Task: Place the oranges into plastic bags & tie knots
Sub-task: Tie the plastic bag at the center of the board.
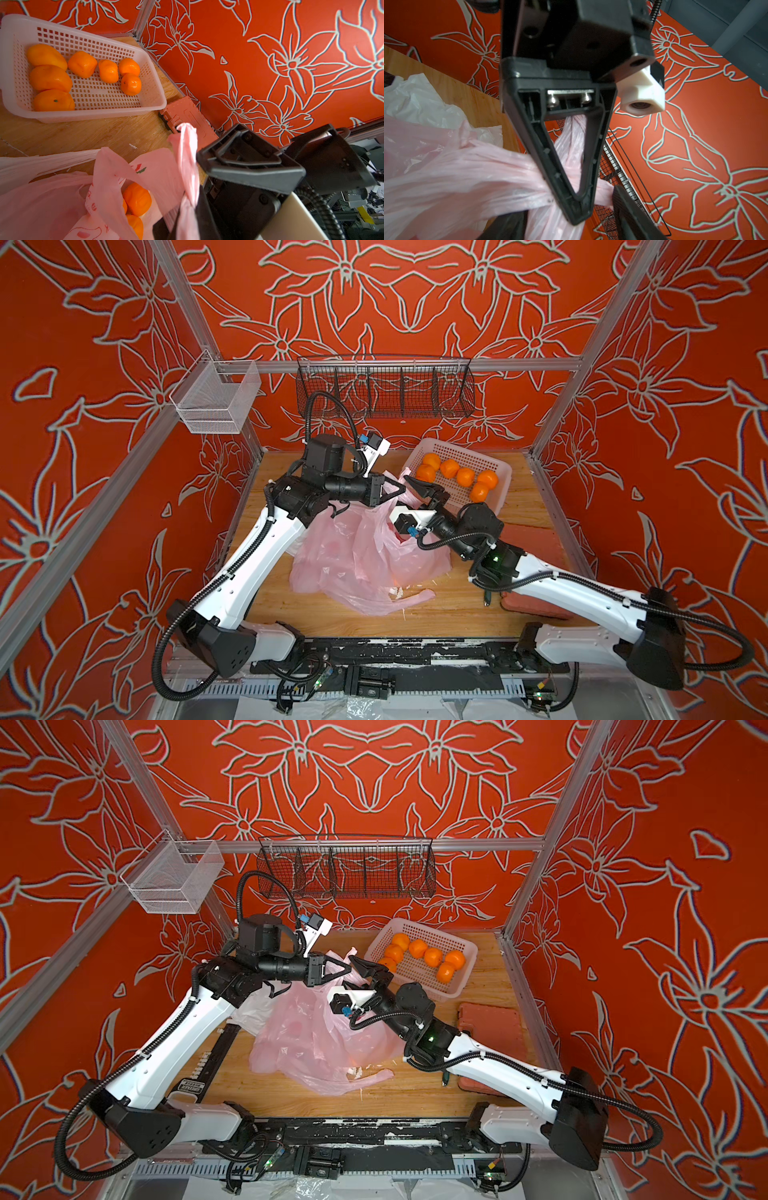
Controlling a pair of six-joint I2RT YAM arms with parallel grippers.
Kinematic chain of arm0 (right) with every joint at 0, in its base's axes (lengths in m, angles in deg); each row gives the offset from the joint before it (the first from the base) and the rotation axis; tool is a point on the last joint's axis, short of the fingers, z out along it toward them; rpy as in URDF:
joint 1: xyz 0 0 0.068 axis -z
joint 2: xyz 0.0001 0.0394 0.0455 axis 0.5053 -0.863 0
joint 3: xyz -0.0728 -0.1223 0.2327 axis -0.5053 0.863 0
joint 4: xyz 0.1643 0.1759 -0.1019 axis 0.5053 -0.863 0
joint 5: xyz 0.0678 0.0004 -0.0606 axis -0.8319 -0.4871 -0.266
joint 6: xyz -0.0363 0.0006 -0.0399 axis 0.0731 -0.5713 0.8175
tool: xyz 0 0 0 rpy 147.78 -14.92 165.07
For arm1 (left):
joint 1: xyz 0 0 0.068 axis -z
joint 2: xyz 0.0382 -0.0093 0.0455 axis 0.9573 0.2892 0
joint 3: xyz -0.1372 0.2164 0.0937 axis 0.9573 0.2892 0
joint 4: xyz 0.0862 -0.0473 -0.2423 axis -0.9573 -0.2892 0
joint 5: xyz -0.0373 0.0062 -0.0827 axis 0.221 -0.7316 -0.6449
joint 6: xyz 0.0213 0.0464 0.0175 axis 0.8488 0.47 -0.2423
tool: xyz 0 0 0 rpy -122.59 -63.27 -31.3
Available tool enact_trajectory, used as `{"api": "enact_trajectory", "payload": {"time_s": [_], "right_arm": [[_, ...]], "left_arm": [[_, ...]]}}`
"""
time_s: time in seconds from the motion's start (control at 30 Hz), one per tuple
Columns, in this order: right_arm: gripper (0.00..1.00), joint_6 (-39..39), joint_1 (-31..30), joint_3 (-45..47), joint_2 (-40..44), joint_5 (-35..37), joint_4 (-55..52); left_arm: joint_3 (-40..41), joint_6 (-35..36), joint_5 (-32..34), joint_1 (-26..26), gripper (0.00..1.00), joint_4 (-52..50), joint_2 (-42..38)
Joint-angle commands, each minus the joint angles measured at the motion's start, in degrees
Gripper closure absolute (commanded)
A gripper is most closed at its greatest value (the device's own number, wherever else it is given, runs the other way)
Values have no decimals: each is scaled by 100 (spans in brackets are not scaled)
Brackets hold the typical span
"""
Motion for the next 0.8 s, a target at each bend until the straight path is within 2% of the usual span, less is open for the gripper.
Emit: {"api": "enact_trajectory", "payload": {"time_s": [0.0,0.13,0.27,0.43,0.77], "right_arm": [[38,-86,-36,-152,24,-104,90],[44,-172,-39,-170,13,-127,88],[53,-278,-41,-224,28,-221,-51],[61,-391,-42,-257,57,-357,-194],[89,-676,-43,-153,195,-411,-256]], "left_arm": [[29,155,-300,-28,100,-73,-146],[21,259,-390,-28,99,-142,-168],[3,363,-355,-28,88,-252,-178],[-6,438,-293,-28,87,-350,-173],[19,527,-39,-37,77,-486,-212]]}}
